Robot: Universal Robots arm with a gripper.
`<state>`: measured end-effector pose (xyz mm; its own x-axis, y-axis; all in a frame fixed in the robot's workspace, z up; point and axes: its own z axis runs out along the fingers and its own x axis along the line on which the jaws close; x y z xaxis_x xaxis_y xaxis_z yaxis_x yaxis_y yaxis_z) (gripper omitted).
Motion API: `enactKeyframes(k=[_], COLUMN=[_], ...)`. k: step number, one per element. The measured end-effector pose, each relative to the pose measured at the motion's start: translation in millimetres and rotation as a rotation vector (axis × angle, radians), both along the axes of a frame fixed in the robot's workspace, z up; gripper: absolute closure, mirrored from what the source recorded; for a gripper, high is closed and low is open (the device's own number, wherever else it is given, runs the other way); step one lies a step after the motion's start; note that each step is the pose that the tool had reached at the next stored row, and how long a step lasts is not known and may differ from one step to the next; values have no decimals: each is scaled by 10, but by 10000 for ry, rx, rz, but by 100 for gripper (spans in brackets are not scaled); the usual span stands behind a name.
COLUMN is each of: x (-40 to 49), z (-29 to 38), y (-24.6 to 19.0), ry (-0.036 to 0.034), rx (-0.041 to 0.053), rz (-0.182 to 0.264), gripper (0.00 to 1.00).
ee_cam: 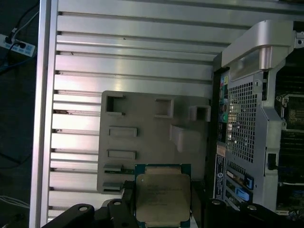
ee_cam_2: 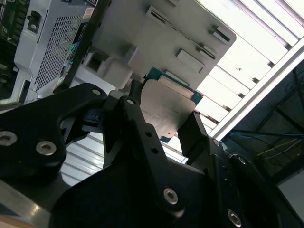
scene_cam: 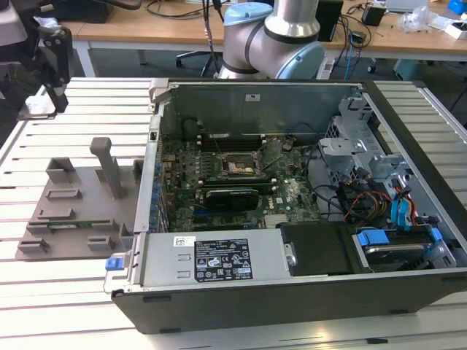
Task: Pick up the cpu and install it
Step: 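Pick up the cpu and move it towards the insertion slot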
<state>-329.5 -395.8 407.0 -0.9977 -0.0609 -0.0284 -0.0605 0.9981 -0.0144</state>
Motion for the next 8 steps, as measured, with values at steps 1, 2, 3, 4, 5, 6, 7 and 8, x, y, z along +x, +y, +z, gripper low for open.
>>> enactKeyframes(k=[1,2,3,4,5,6,7,8], x=[12,23,37,50,92,118,138,165], z=[0,0,0,0,0,0,0,0], y=[0,0,0,0,0,0,0,0], ry=[0,0,0,0,0,1,1,1], rx=[0,0,0,0,0,0,-1,0], rz=[0,0,1,0,0,-1,-1,-1], gripper=[45,45,45,45,45,45,45,45])
